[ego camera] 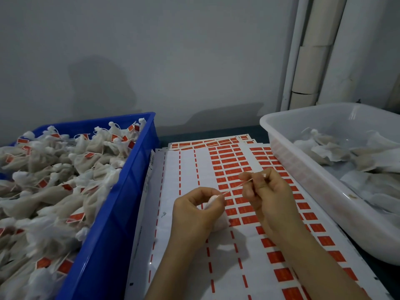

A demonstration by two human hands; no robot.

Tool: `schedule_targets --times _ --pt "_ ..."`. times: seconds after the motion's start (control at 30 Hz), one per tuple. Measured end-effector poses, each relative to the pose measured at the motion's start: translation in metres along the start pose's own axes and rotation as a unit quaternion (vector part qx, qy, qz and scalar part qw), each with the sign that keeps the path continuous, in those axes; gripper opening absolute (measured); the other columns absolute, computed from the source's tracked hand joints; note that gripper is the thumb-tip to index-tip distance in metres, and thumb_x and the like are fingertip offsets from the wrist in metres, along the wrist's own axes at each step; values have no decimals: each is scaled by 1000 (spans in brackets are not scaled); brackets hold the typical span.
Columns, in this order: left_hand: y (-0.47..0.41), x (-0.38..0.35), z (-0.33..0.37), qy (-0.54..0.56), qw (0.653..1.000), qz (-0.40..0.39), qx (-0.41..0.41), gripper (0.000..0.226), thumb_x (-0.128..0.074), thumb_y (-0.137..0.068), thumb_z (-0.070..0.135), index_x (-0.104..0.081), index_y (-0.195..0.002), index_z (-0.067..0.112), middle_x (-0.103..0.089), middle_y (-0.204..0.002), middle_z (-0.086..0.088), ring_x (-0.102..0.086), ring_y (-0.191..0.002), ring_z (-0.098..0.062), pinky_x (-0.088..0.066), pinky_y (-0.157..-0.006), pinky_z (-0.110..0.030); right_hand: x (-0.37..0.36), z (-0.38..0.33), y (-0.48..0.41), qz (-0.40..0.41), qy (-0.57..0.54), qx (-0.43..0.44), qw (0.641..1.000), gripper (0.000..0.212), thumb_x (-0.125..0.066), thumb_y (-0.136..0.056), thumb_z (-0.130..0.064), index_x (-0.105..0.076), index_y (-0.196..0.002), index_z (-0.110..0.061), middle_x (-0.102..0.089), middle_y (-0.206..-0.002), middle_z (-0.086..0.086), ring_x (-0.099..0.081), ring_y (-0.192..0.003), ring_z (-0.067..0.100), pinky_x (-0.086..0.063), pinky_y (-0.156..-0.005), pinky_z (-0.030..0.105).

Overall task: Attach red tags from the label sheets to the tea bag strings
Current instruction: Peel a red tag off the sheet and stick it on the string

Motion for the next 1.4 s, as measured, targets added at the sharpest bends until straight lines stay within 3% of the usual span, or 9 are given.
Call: schedule_targets --times 0.23,0.4,0.6,0.77,0.93,1.03,1.1,1.2,1.4 --pt "4 -4 1 -35 997 -56 -46 26 -71 -81 26 -54 -98 37 -50 -87 50 -45 -90 30 -37 -49 3 6 -6 -2 -29 -52 12 998 15 -42 -94 -22 -49 -83 -16 -57 -63 -1 -49 -45 10 -48 -53 18" --pt "3 -2 2 -82 992 -29 -87 30 -71 -81 28 -51 -100 41 -55 -84 43 -44 -94 28 -36 -56 7 2 3 0 -54 137 81 986 5 -48 -90 -30 -51 -88 -28 -57 -65 -14 -54 -54 4 -45 -54 10" --pt "1 3 -4 -217 961 61 -157 30 -73 -78 31 -52 -98 39 -57 -108 21 -52 -103 -8 -31 -91 -12 -11 13 8 -109 411 147 893 13 -56 -90 -25 -56 -93 -38 -50 -87 -29 -52 -76 -9 -36 -64 -3" --pt "6 2 0 -274 918 161 -238 24 -63 -75 45 -63 -71 21 -59 -79 9 -51 -68 -12 -35 -66 -9 -9 8 7 -57 410 166 895 12 -59 -87 -29 -49 -85 -36 -50 -92 -19 -54 -82 1 -36 -71 1" --pt "3 -8 -7 -100 993 -12 67 37 -41 -96 43 -65 -73 26 -61 -71 17 -61 -72 -9 -37 -52 -4 -15 10 16 -55 426 253 867 9 -61 -82 -30 -54 -88 -31 -45 -98 -20 -49 -85 -5 -36 -72 -4" --pt "1 -5 -4 100 972 -33 210 41 -38 -93 54 -69 -87 28 -70 -78 12 -65 -79 -12 -45 -54 -15 -19 12 19 -108 424 286 852 5 -66 -82 -22 -66 -85 -18 -50 -95 -16 -50 -84 -4 -36 -78 -4" --pt "-3 -1 -6 112 972 -7 206 40 -44 -88 59 -69 -91 28 -71 -85 8 -66 -82 -14 -49 -61 -23 -21 16 20 -161 428 278 845 6 -64 -84 -21 -66 -85 -15 -54 -89 -14 -50 -79 -4 -41 -74 2" --pt "-4 2 -7 62 987 15 147 22 -59 -87 43 -68 -81 24 -69 -68 9 -67 -66 -8 -47 -47 -13 -21 21 19 -206 425 251 845 5 -60 -88 -20 -62 -86 -17 -51 -79 -19 -50 -72 -4 -40 -71 6" --pt "-4 3 -8 -58 992 45 98 12 -65 -86 29 -56 -79 27 -60 -77 8 -60 -67 -10 -39 -44 -6 -19 25 16 -199 444 223 845 4 -56 -90 -24 -60 -91 -23 -51 -82 -18 -50 -74 -5 -39 -74 4"
Point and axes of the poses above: each hand's wrist, its own y-axis away from the middle knuckle, its own x-axis out of the back of the hand, z = x × y, the point moved 2 cm from there along -y, towards the middle knuckle
